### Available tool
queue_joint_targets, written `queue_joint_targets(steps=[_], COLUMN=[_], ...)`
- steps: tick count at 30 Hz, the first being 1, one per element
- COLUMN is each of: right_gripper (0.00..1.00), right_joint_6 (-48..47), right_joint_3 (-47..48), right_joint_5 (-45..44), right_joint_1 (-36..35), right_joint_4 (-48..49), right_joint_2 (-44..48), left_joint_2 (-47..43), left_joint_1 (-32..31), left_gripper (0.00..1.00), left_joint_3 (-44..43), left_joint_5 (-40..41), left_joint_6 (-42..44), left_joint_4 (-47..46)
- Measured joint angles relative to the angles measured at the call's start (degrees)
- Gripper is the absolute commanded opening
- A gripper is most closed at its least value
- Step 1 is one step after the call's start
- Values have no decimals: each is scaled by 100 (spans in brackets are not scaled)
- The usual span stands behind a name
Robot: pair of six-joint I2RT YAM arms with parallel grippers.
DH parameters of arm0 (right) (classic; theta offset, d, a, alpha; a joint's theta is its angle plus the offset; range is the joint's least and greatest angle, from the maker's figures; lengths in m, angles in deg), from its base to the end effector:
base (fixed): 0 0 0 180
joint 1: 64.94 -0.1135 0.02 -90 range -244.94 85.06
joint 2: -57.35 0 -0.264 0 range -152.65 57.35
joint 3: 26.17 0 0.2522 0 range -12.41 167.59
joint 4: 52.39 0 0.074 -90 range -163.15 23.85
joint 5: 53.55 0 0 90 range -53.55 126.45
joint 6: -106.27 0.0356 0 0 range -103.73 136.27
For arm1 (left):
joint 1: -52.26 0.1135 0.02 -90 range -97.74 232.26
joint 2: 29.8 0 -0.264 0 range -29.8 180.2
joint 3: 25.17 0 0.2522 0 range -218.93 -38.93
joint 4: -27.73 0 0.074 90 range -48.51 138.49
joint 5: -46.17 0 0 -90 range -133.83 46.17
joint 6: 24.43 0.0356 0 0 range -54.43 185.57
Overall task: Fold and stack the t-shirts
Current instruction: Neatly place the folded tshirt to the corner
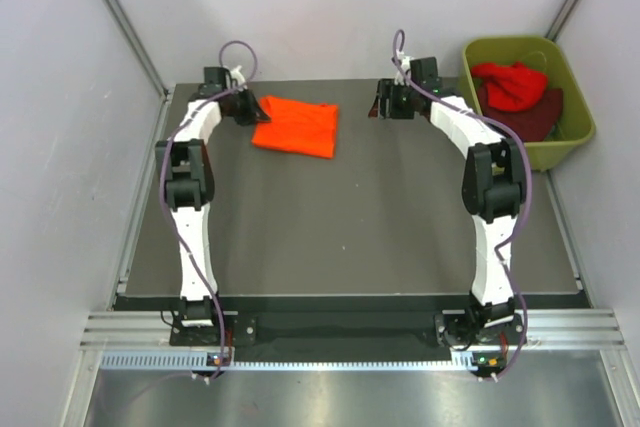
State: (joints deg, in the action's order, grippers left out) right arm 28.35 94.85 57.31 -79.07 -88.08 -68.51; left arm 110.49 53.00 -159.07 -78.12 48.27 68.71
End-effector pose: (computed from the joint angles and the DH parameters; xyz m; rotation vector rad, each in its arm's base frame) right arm 0.4890 0.1362 0.2365 -0.2360 2.2950 0.6523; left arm 0.5440 -0.0130 0.1780 -0.0894 2.3734 -0.8524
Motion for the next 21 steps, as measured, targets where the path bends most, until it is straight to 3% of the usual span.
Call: queue_joint_targets(steps=[8, 21], right_gripper=[64, 64], right_joint_6=[-107, -306], right_joint_3=[-35, -649], right_joint_5=[-42, -181], right_joint_1=[72, 72], right_joint_4=[-15, -87], right_joint_2=[122, 446], left_joint_2=[-625, -317], left_joint_1=[555, 839], left_gripper=[0, 0], left_joint_3=[17, -293], left_joint_5=[944, 3237], left_joint_6=[813, 2166], left_joint_4=[566, 1222])
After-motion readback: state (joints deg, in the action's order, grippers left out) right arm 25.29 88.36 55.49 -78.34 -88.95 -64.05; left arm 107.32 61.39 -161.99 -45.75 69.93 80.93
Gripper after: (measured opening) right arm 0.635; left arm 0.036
